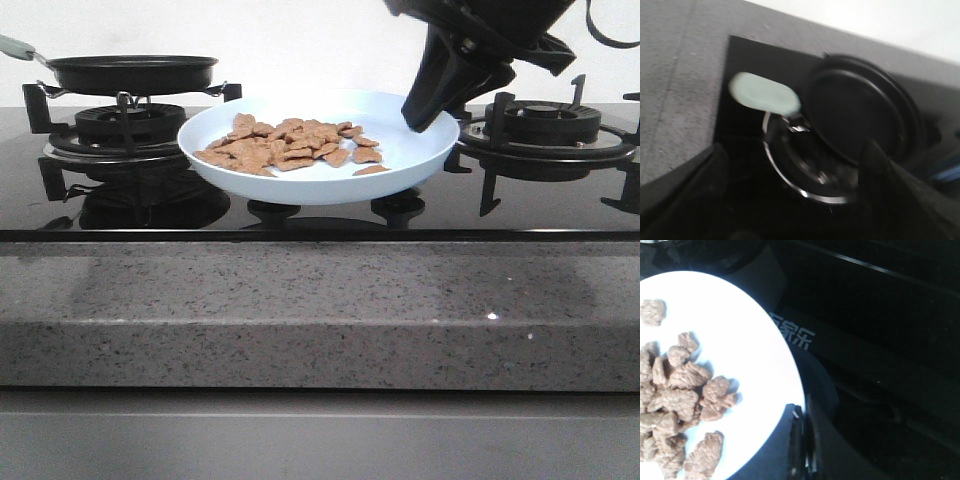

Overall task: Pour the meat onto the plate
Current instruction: 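Open the left gripper off the pan handle and withdraw it, then lift the filled plate with the right gripper and lower it between the knobs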

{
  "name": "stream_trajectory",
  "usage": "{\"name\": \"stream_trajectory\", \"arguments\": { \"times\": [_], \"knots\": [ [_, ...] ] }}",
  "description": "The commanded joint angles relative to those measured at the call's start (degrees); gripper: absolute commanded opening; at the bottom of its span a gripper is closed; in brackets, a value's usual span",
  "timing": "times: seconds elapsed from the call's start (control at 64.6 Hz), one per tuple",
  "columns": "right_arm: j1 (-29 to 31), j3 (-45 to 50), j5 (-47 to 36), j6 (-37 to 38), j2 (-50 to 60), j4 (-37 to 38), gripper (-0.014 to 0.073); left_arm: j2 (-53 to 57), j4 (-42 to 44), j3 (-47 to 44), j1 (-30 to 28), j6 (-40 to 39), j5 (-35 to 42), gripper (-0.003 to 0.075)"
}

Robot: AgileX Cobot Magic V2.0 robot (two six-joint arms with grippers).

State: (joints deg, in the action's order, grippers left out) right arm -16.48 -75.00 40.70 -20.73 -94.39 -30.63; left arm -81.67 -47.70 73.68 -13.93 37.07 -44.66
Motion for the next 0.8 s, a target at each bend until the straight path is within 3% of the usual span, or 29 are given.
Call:
{"name": "stream_trajectory", "arguments": {
  "times": [0.0,0.263,0.495,0.588,0.789],
  "knots": [
    [0.06,-1.31,-2.11,-0.48,2.96,-1.80,-0.0068,7.00,7.10,-0.10,4.81,-5.82,0.90,0.0531],
    [0.06,-1.31,-2.11,-0.48,2.96,-1.80,-0.0068,23.06,37.36,-13.48,24.23,-28.61,5.64,0.0531],
    [0.06,-1.31,-2.11,-0.48,2.96,-1.93,-0.0068,30.64,56.10,-22.21,35.14,-45.67,-1.31,0.0531],
    [0.06,-1.31,-1.65,-0.48,2.96,-2.12,-0.0068,32.94,58.81,-24.26,36.76,-49.28,-2.29,0.0531],
    [1.57,-4.69,3.27,-0.42,2.96,-2.03,-0.0068,37.45,58.13,-25.85,37.11,-49.29,-2.39,0.0531]
  ]
}}
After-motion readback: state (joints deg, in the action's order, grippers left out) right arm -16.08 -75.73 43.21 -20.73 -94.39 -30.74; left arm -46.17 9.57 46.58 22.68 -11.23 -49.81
